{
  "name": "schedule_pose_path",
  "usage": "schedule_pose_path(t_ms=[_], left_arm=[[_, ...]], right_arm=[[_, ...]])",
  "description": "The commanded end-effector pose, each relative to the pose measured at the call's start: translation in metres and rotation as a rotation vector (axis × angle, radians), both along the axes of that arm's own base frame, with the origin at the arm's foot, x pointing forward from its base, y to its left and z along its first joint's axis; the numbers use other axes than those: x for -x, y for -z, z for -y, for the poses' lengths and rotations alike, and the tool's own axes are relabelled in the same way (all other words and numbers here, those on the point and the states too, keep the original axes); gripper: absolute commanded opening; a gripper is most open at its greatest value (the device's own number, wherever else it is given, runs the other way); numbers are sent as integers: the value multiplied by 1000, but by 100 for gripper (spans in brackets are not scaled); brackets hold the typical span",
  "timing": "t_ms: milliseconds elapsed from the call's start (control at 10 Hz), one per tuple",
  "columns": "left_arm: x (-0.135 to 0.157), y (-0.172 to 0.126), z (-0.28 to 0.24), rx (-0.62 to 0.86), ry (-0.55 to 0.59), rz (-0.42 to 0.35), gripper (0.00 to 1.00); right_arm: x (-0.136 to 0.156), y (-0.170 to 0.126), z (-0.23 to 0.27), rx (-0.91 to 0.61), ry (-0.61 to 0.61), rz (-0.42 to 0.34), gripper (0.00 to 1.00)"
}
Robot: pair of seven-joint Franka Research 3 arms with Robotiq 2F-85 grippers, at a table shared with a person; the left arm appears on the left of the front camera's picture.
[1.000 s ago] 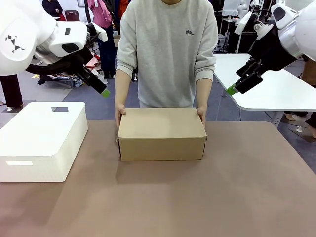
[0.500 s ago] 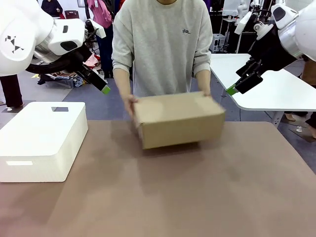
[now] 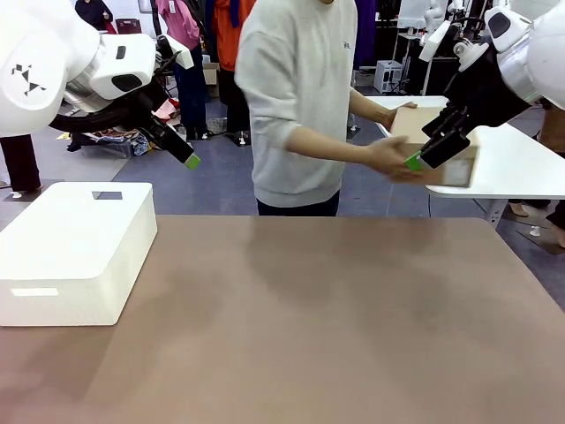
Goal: Pack the shoes into the box.
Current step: Press down on the lid of the Shoes Box.
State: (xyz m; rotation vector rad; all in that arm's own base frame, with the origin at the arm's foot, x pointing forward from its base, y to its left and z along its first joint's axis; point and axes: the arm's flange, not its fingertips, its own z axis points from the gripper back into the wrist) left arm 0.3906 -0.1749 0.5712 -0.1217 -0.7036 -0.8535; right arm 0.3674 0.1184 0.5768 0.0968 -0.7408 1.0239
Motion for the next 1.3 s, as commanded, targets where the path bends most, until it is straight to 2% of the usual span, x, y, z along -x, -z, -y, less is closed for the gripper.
schedule_pose_path(t_ms=[0, 1200], left_arm=[[0, -2, -2, -1, 6, 8, 95], [0, -2, -2, -1, 6, 8, 95]], right_arm=[[-1, -2, -2, 0, 19, 4, 100], [-1, -2, -2, 0, 19, 4, 100]])
